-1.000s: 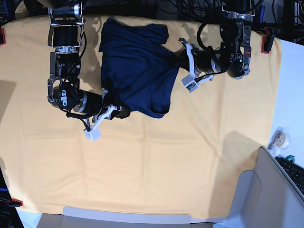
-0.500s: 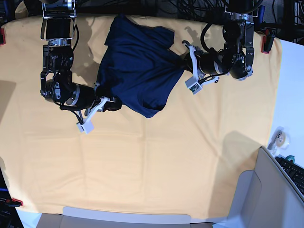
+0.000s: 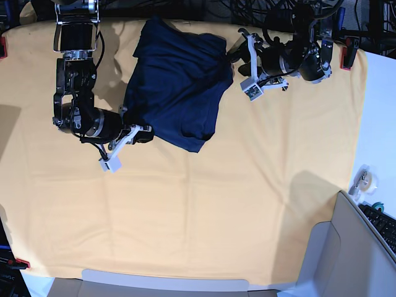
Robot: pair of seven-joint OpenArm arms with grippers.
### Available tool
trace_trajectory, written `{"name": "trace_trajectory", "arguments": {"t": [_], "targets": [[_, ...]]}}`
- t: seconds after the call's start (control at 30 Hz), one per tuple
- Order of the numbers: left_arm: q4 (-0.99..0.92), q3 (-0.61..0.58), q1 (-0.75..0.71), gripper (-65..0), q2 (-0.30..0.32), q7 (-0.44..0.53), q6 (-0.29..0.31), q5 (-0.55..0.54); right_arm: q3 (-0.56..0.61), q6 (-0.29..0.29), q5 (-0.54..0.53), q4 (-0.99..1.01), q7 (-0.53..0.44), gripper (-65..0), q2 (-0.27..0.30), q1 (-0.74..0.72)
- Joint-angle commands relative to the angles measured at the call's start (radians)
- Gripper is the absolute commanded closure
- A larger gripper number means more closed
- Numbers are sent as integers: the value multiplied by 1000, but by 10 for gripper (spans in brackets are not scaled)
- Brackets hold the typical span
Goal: Fold the T-shirt properly
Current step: 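Grasp the shirt's opposite edge with the left gripper and pull it outward, then hold the shirt with both grippers and stretch it flat between them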
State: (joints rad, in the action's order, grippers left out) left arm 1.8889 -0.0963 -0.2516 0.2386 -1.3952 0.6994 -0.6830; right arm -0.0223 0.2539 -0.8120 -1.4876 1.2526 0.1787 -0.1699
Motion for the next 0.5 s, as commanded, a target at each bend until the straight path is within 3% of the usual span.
{"name": "trace_trajectory", "arguments": {"t": [0.0, 0.17, 0.3, 0.47], "targets": [[21, 5, 5, -289, 5, -1, -1, -8, 2, 6, -5, -15, -17, 0, 2, -23], [16, 16, -7, -292, 5, -1, -1, -8, -1, 6, 13, -15, -17, 0, -15, -18], [13, 117, -8, -293, -17, -1, -1, -19, 0, 6, 13, -18, -17, 0, -20, -18], [-84, 261, -8, -293, -35, -1, -1, -232, -1, 6, 13, -20, -17, 0, -20, -18]]}}
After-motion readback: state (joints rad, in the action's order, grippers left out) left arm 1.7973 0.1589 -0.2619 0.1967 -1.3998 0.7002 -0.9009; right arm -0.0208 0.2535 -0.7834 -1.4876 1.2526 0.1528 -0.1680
